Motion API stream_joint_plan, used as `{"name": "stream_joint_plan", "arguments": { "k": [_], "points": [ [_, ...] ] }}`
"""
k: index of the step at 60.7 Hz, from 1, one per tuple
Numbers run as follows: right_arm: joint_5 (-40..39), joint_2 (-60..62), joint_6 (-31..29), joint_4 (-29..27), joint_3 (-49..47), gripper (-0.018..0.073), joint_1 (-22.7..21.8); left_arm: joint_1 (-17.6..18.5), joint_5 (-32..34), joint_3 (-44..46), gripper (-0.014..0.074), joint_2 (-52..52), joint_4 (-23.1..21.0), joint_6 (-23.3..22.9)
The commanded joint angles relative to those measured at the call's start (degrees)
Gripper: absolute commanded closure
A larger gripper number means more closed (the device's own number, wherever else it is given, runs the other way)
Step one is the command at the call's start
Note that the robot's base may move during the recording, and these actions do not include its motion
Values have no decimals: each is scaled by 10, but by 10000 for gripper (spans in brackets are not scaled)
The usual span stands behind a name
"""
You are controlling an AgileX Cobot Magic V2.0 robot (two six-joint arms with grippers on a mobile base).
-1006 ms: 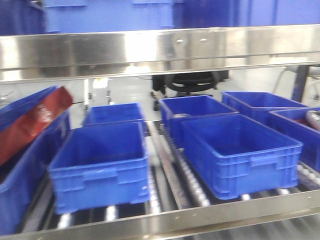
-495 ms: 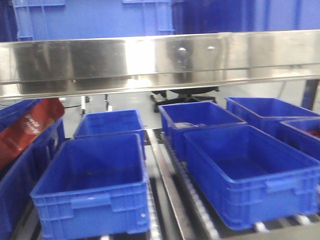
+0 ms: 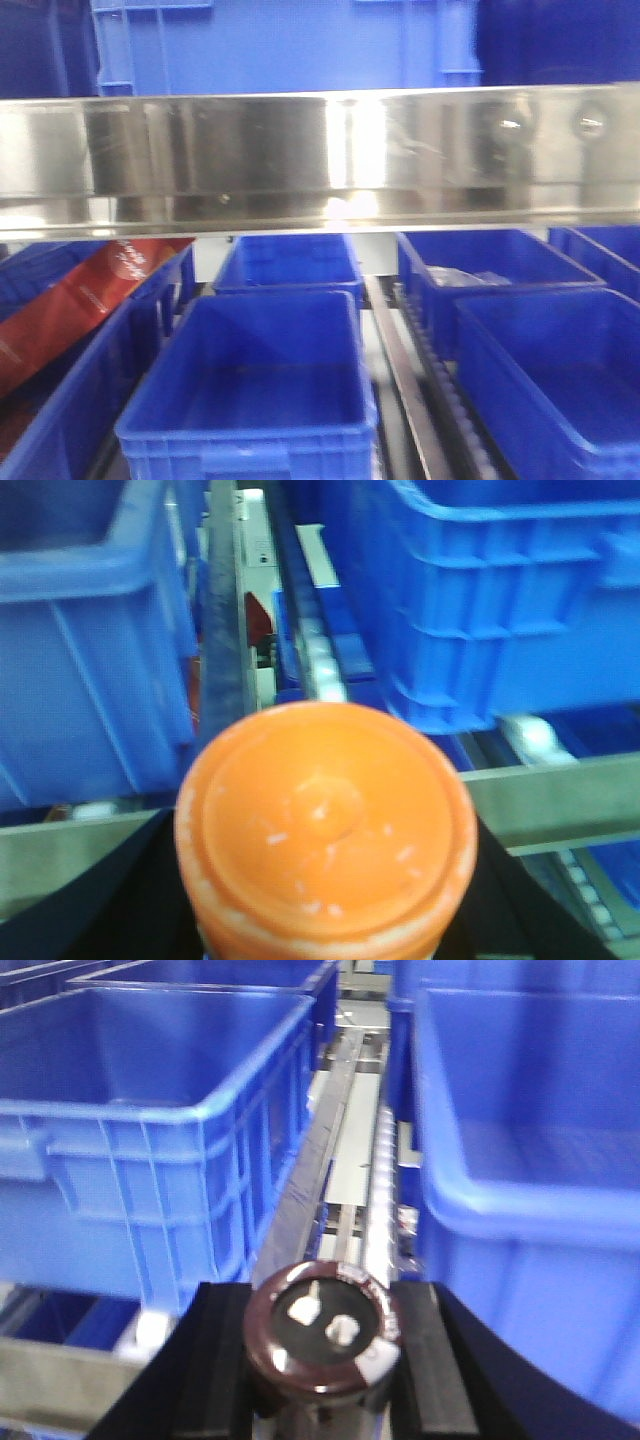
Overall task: Place cylindrical capacitor in blue bin on shelf
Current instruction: 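Drive up to the shelf and position grippers over blue bins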
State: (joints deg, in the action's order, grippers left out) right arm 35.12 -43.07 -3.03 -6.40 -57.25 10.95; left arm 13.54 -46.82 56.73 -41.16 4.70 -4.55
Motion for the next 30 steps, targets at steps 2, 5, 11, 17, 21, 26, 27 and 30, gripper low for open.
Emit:
{"name": "stream_joint_plan", "arguments": {
  "k": [2, 5, 11, 17, 21, 26, 27, 30],
  "points": [
    [-13, 3, 0, 3, -4, 713, 2, 3, 15, 0, 707, 2, -1, -3],
    [-13, 3, 0, 3, -4, 713, 2, 3, 15, 0, 707, 2, -1, -3],
    [-13, 3, 0, 3, -4, 713, 2, 3, 15, 0, 707, 2, -1, -3],
    [-13, 3, 0, 3, -4, 713, 2, 3, 15, 0, 707, 2, -1, -3],
    [-13, 3, 0, 3, -4, 713, 2, 3, 15, 0, 707, 2, -1, -3],
    [-13, 3, 0, 3, -4, 713, 2, 3, 15, 0, 707, 2, -1, -3],
    [-13, 3, 0, 3, -4, 713, 2, 3, 15, 0, 707, 2, -1, -3],
    [-13, 3, 0, 3, -4, 713, 2, 3, 15, 0, 707, 2, -1, -3]
  ]
}}
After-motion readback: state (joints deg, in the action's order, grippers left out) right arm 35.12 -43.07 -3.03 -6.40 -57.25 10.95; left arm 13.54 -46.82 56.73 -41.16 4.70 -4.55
